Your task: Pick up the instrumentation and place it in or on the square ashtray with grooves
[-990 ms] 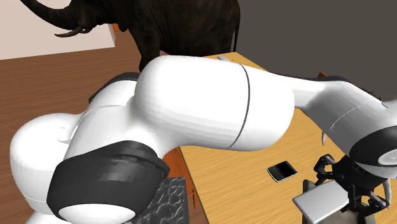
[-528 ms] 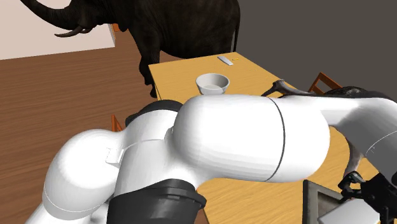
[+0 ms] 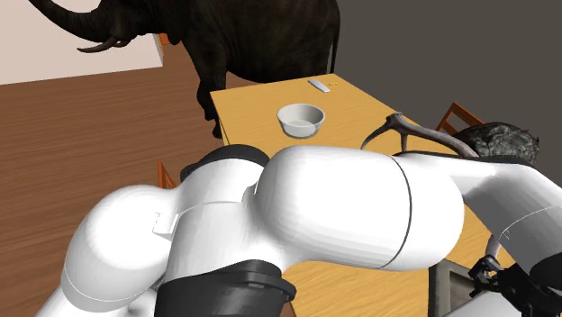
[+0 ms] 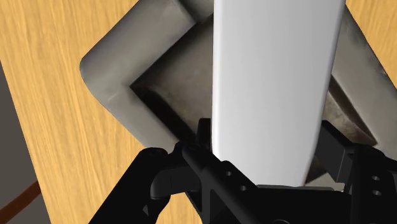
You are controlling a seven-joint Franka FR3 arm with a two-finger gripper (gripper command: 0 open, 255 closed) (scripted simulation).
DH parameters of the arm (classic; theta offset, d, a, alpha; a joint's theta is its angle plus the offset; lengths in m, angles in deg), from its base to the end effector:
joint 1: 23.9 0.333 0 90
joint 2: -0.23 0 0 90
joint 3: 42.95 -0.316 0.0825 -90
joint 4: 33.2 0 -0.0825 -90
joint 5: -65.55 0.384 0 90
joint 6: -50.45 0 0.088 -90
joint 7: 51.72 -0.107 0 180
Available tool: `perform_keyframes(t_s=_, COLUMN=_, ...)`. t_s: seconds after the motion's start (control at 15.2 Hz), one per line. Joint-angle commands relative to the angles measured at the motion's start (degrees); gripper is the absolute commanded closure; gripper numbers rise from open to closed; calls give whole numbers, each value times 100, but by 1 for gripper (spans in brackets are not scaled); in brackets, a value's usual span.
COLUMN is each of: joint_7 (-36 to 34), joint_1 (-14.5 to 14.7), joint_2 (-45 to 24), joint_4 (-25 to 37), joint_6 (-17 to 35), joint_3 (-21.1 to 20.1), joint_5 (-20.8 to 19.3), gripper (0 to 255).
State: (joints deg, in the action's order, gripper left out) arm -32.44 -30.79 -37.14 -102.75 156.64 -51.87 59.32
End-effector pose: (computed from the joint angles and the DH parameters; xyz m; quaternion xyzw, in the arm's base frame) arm 0.7352 -0.0117 0.3968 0.9828 0.1846 -0.0035 0.0045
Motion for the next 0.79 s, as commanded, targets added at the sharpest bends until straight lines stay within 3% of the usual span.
perform_keyframes(t_s=0.0, joint_7=-8, joint_1=-1, joint_2=-34, joint_4=-85, joint_6=123, joint_3=3, joint_5=-7, gripper=255)
perform_keyframes(t_s=0.66, joint_7=-14, joint_1=-3, joint_2=-62, joint_4=-172, joint_6=238, joint_3=7, joint_5=-12, gripper=255)
perform_keyframes(t_s=0.73, joint_7=-14, joint_1=-3, joint_2=-63, joint_4=-171, joint_6=238, joint_3=7, joint_5=-12, gripper=0)
